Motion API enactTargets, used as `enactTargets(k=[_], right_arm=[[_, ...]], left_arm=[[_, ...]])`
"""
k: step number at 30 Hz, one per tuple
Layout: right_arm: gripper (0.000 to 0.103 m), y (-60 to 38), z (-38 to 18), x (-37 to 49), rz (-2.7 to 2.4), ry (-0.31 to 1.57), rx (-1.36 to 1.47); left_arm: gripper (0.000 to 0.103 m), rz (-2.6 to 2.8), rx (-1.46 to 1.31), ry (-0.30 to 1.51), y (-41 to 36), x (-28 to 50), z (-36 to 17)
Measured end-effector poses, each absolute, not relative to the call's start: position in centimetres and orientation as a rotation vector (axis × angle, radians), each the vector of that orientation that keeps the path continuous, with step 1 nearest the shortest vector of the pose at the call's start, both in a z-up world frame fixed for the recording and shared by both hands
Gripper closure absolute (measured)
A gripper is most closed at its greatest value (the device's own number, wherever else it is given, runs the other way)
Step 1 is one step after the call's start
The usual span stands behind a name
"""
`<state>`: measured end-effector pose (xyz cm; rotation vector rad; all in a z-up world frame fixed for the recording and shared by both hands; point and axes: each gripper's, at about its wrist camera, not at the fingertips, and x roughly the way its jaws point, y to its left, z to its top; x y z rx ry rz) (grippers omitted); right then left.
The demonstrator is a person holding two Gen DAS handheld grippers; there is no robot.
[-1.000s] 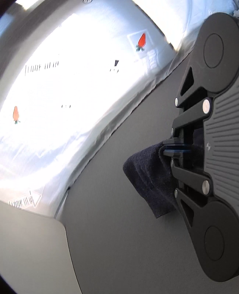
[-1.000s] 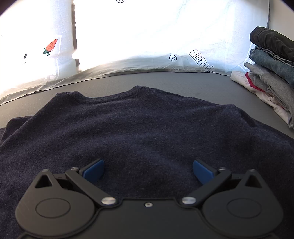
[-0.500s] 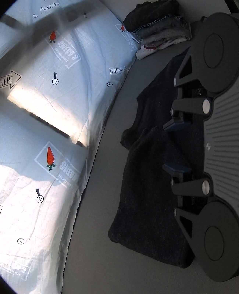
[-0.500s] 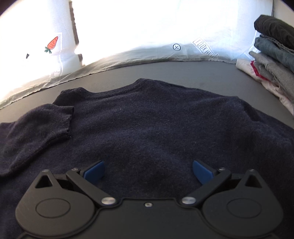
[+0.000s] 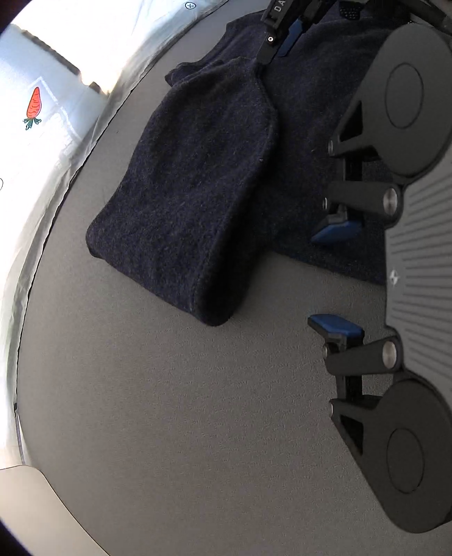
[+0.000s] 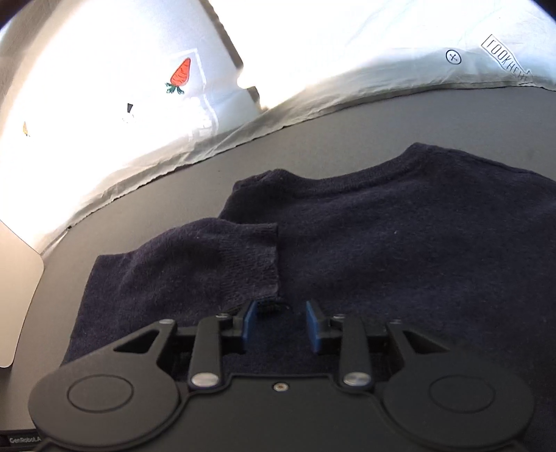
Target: Fold clothes
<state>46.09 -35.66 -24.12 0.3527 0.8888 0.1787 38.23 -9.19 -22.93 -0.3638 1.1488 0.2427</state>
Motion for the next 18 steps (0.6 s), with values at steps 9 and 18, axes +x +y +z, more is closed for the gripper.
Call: enactTargets(k=[9,18], right_arm=[[0.069,-33.4,-24.1,46.9,0.236,0.883,0.243],[0.093,-36.6,-22.8,44.6,0.362,0.818,0.184]], left_arm=[[0.043,0.283,-0.288,1.170,-11.2,38.3,-22.8],[0.043,0.432,-0.229,1.058,-15.9,33.7,-18.3]])
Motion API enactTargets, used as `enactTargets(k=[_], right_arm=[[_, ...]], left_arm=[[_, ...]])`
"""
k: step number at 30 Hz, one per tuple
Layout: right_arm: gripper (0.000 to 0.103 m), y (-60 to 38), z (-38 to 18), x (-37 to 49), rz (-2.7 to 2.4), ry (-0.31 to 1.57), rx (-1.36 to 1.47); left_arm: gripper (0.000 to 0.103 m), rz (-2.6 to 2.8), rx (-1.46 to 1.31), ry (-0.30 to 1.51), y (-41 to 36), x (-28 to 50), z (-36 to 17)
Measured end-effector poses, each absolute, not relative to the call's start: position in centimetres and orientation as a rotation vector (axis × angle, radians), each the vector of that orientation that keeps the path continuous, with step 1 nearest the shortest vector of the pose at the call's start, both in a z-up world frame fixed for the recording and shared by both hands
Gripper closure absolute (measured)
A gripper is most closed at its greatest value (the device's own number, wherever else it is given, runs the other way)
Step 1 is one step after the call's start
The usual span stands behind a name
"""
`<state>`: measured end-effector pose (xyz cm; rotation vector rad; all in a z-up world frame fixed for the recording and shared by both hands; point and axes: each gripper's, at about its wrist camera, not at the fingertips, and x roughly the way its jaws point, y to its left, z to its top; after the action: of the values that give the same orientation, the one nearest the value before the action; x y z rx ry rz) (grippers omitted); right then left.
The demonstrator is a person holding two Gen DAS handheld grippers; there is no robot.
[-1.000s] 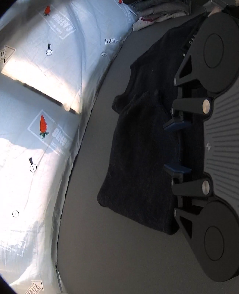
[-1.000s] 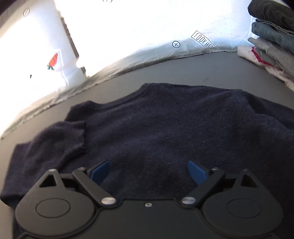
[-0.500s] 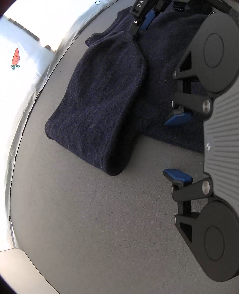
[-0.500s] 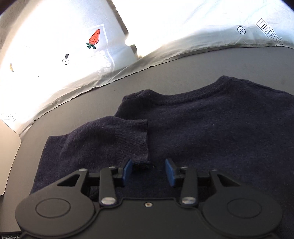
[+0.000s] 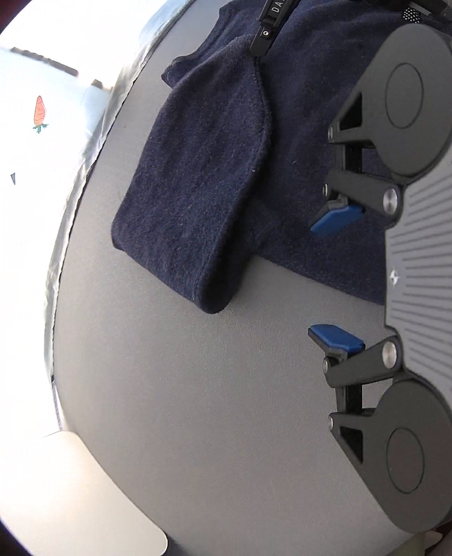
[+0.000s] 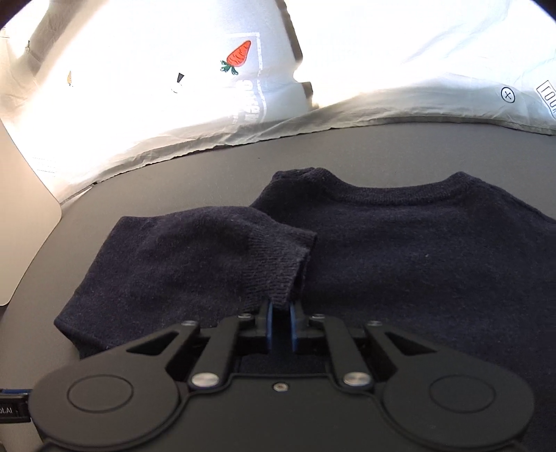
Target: Fold clothes
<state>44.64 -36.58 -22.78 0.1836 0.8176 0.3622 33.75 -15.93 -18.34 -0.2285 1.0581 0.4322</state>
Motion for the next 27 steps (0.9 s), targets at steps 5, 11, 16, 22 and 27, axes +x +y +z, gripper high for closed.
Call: enactTargets(k=[5,11,16,22,27], right_arm=[[0.093,-42.2,-19.4,41.0,0.370,0.691,0.124],[0.093,-53.4,-16.3,38.3,0.200,0.600,0.076],[0.092,-60.2,-17.8,38.0,0.132,0.708,0.086],[0.057,-61.2,-20.3,39.3,0.191,0.756,0.165],[0.061,-61.9,-21.8,42.2,0.198,0.806,0.291]], left_arm=[[0.043,0.421,-0.216,1.046,-21.6,30.4,-17.4],[0.043,0.387,-0.238,1.108,-28.2,27.2,-19.5],[0.043,0.433,-0.265,1.157,-31.2,26.1,-22.0],[0.033,0.516,-0.288,1.150,-32.0,26.3,-22.4],[0.024,0.541,-0.299,1.157,-31.9,26.4,-22.6]])
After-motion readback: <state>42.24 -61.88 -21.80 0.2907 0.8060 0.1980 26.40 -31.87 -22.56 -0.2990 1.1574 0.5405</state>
